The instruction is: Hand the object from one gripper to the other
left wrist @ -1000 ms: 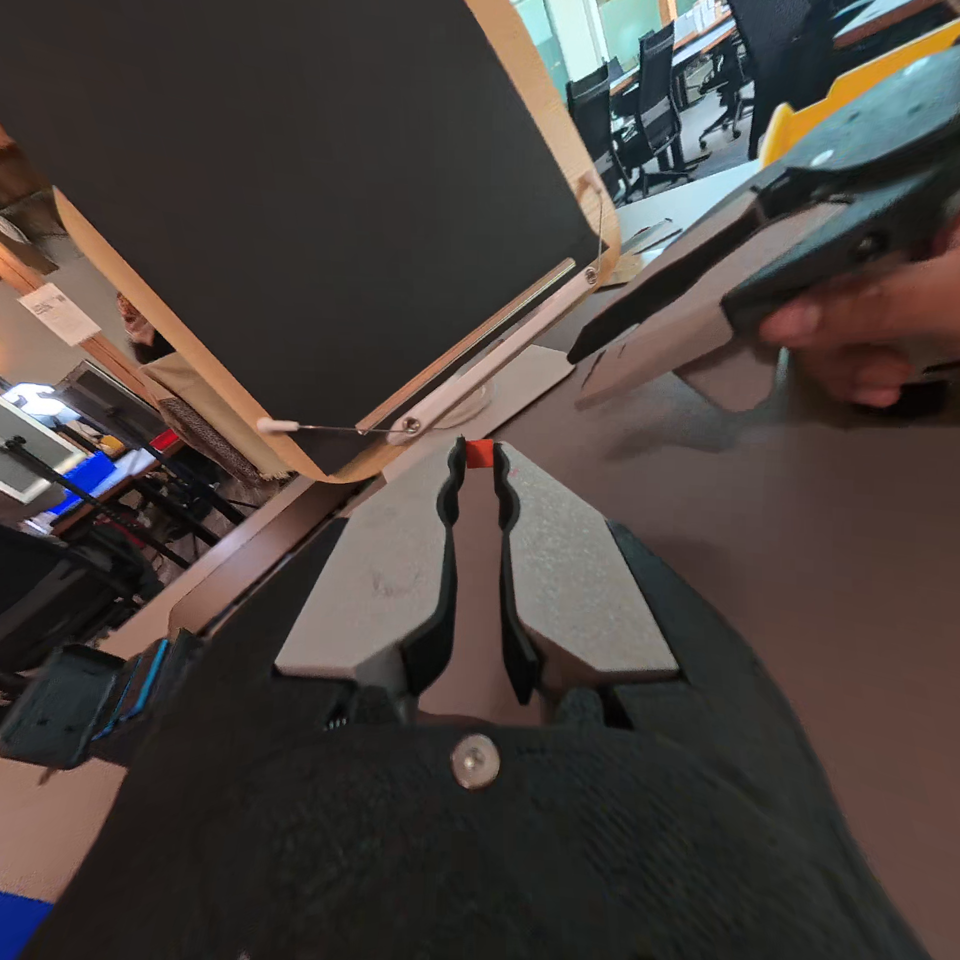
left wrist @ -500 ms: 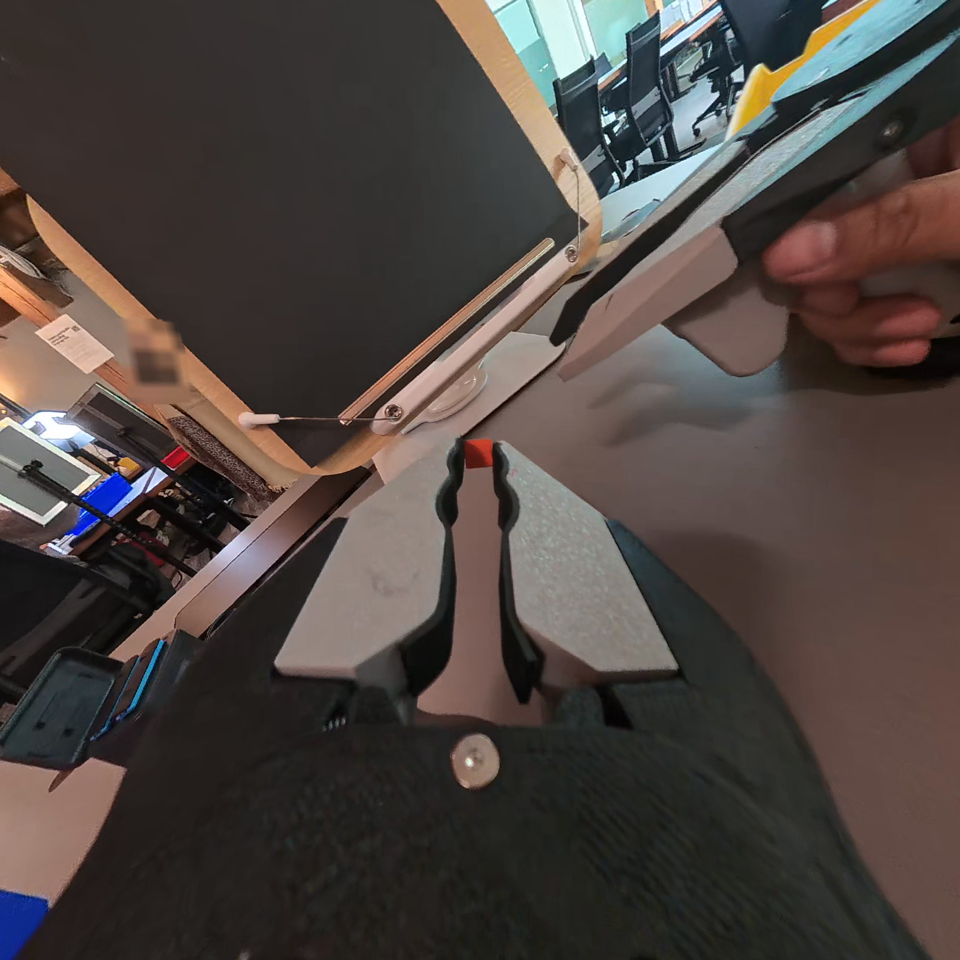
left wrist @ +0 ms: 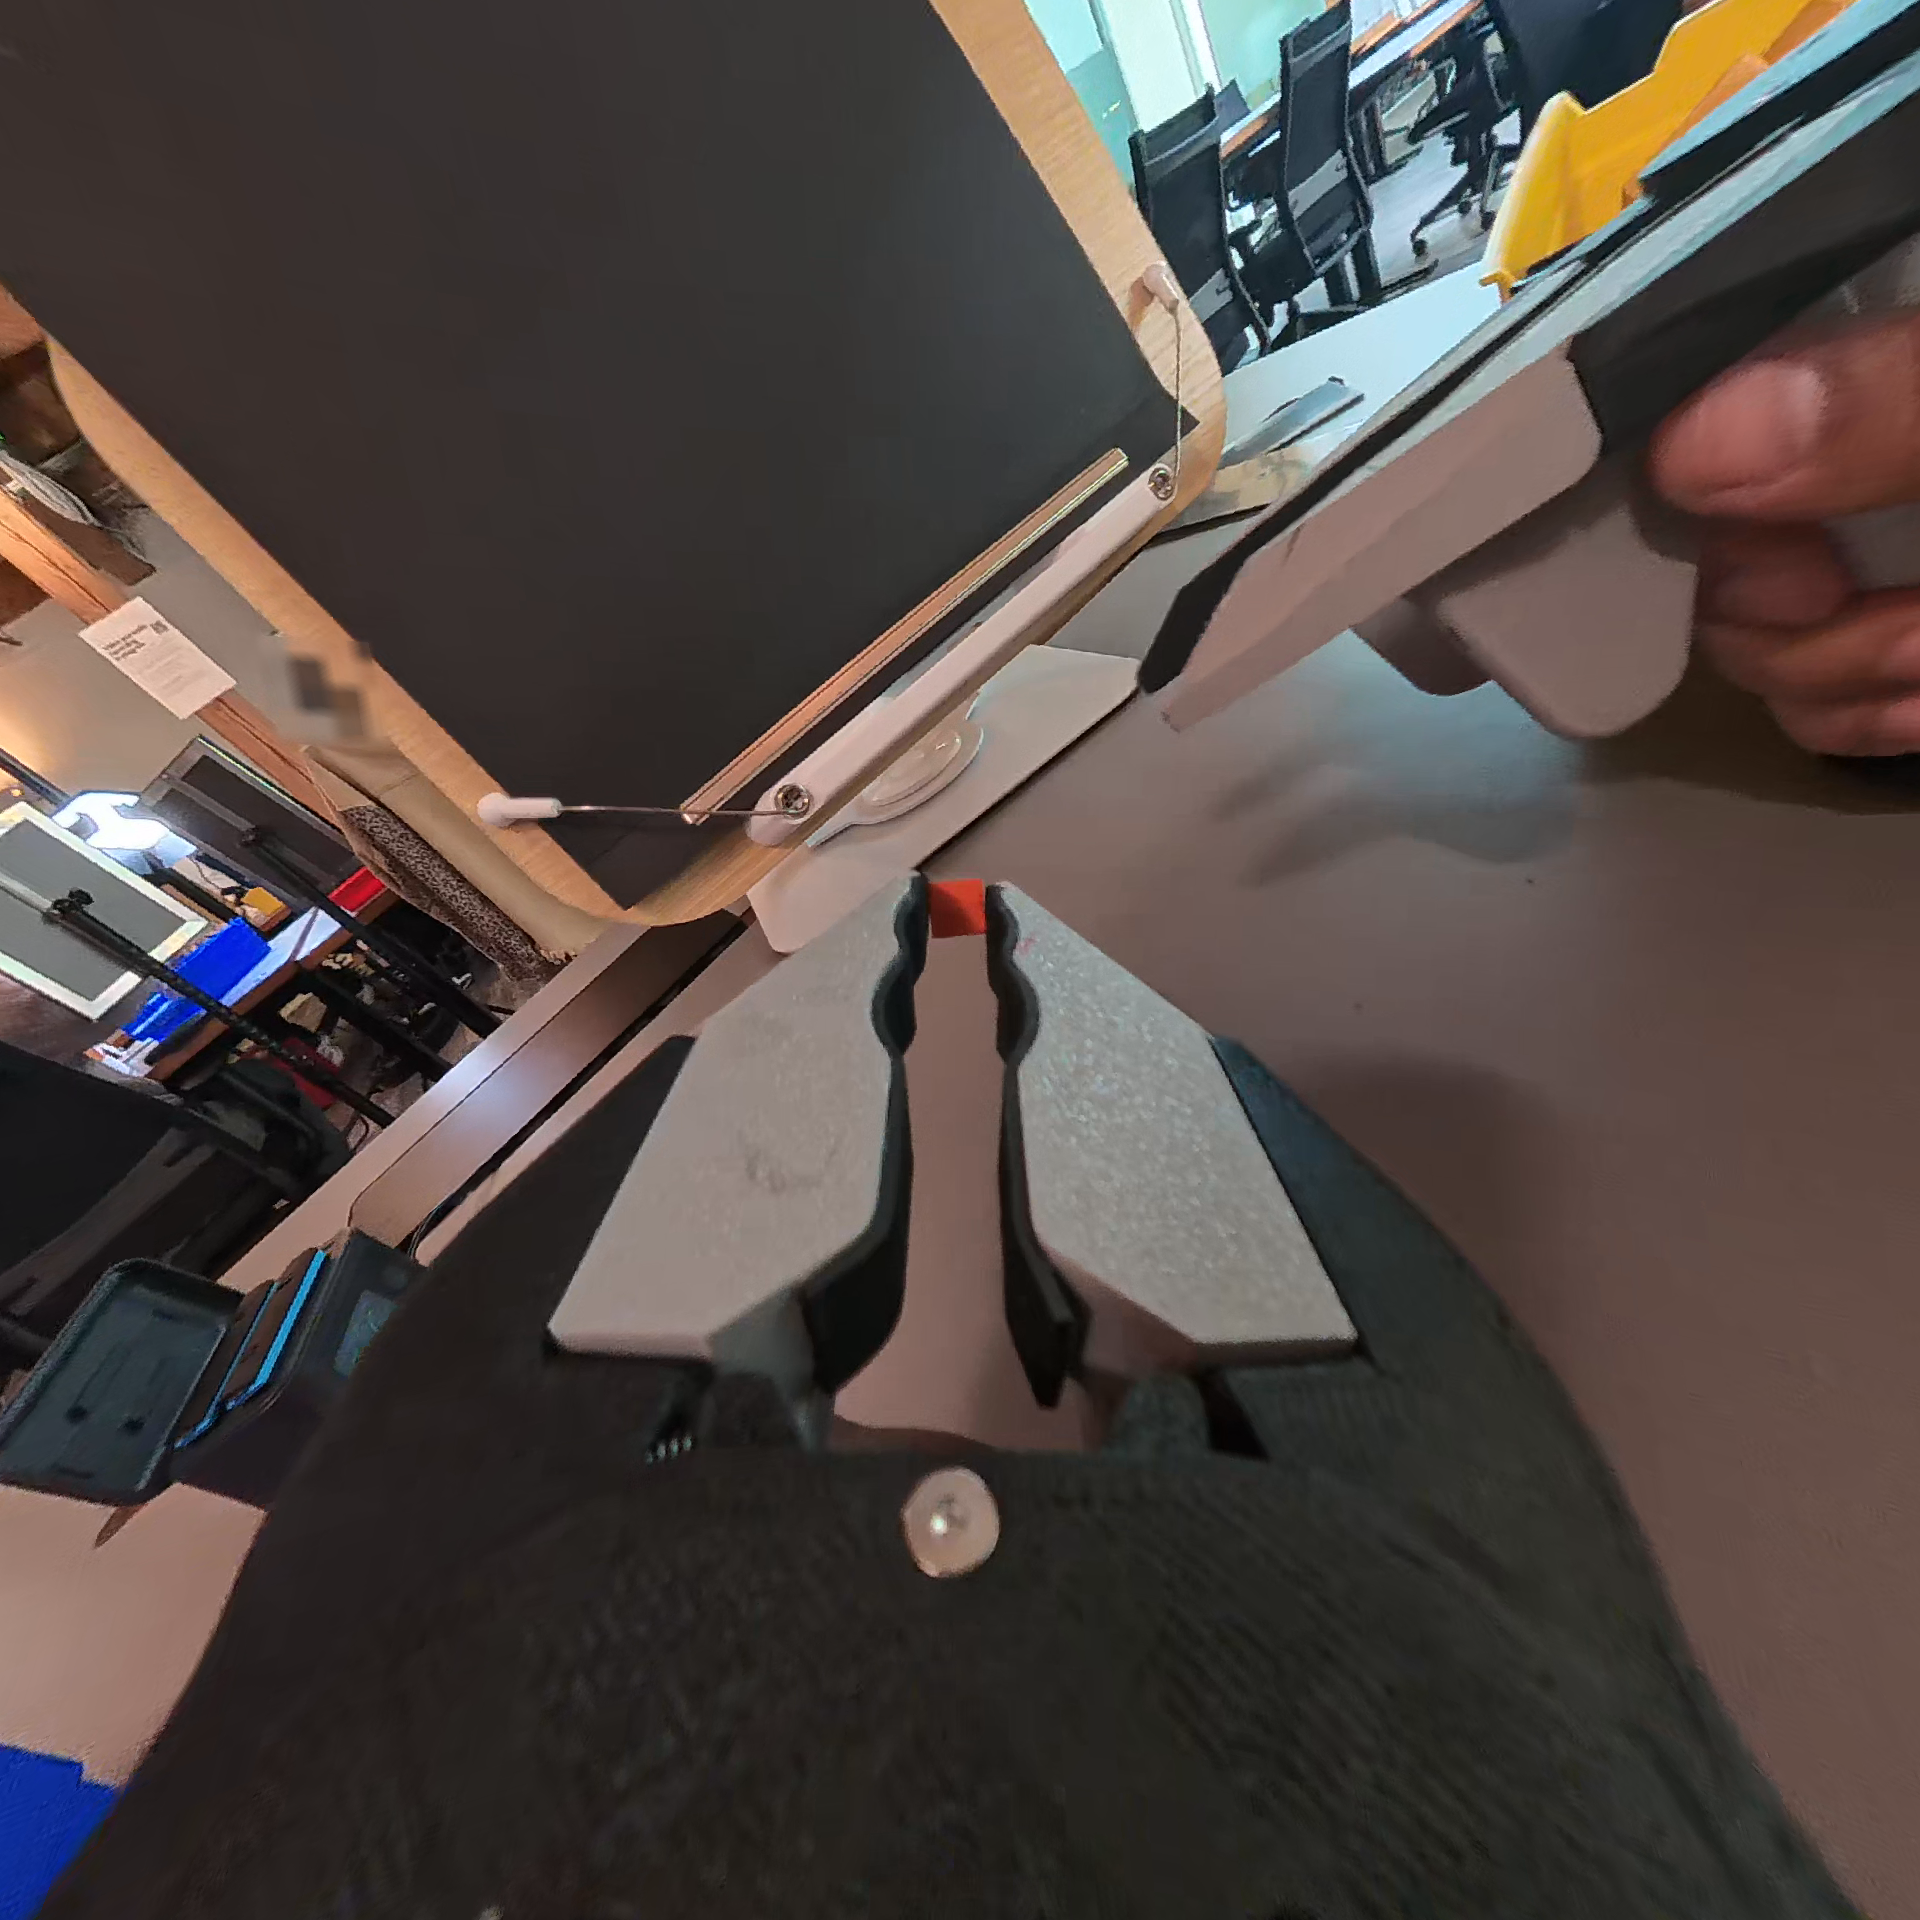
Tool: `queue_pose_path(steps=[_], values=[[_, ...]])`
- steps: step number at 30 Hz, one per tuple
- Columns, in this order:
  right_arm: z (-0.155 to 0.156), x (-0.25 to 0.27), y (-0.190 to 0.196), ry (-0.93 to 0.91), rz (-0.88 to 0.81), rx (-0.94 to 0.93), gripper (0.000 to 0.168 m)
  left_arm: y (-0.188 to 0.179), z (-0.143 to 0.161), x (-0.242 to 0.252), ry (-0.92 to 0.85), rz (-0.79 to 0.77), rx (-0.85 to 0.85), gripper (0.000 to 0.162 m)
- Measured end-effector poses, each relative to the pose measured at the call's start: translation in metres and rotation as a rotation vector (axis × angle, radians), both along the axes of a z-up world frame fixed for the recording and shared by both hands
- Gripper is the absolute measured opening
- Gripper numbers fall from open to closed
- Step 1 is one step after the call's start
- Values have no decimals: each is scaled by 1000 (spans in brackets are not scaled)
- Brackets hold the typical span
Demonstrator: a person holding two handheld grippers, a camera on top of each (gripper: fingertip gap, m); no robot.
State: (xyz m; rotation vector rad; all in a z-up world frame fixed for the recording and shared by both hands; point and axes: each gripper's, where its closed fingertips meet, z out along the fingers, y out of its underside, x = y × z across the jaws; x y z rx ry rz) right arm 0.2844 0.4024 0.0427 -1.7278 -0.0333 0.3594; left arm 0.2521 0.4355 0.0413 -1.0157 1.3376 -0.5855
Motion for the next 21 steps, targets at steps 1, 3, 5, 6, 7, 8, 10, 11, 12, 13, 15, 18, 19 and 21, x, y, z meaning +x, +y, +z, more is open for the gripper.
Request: queue_pose_path(steps=[1, 3, 5, 6, 7, 8, 10, 11, 12, 13, 15, 18, 19, 21], values=[[0, -2, 1, 0, 11, -1, 42, -1, 1, 1, -5, -3, 8, 8], [-1, -4, 2, -9, 24, -10, 42, -3, 1, 3, -4, -4, 26, 8], [-1, -8, 4, -11, 41, -9, 40, -5, 1, 6, -2, -11, 42, 8], [-1, -9, 5, -11, 50, -8, 39, -6, 1, 7, 0, -13, 47, 8], [-1, -10, 5, -14, 54, -2, 38, -6, 1, 8, 0, -13, 52, 8], [1, -10, 6, -19, 57, 11, 38, -7, 1, 8, -1, -13, 57, 8], [5, -10, 8, -30, 62, 38, 38, -8, 2, 7, 0, -7, 71, 8], [6, -10, 8, -25, 69, 46, 40, -8, 3, 5, -3, -1, 81, 8], [6, -12, 9, -11, 84, 45, 40, -7, 3, 4, -5, 5, 90, 8], [6, -13, 8, 5, 100, 38, 40, -7, 3, 3, -6, 11, 95, 8], [7, -15, 8, 19, 113, 38, 41, -6, 2, 1, -3, 24, 98, 8], [9, -17, 6, 19, 123, 39, 41, -4, 3, -1, -5, 45, 113, 8], [10, -19, 6, 21, 131, 38, 40, -4, 4, -2, -10, 51, 120, 8], [11, -21, 4, 12, 143, 35, 41, -6, 7, -3, -26, 43, 129, 8]])
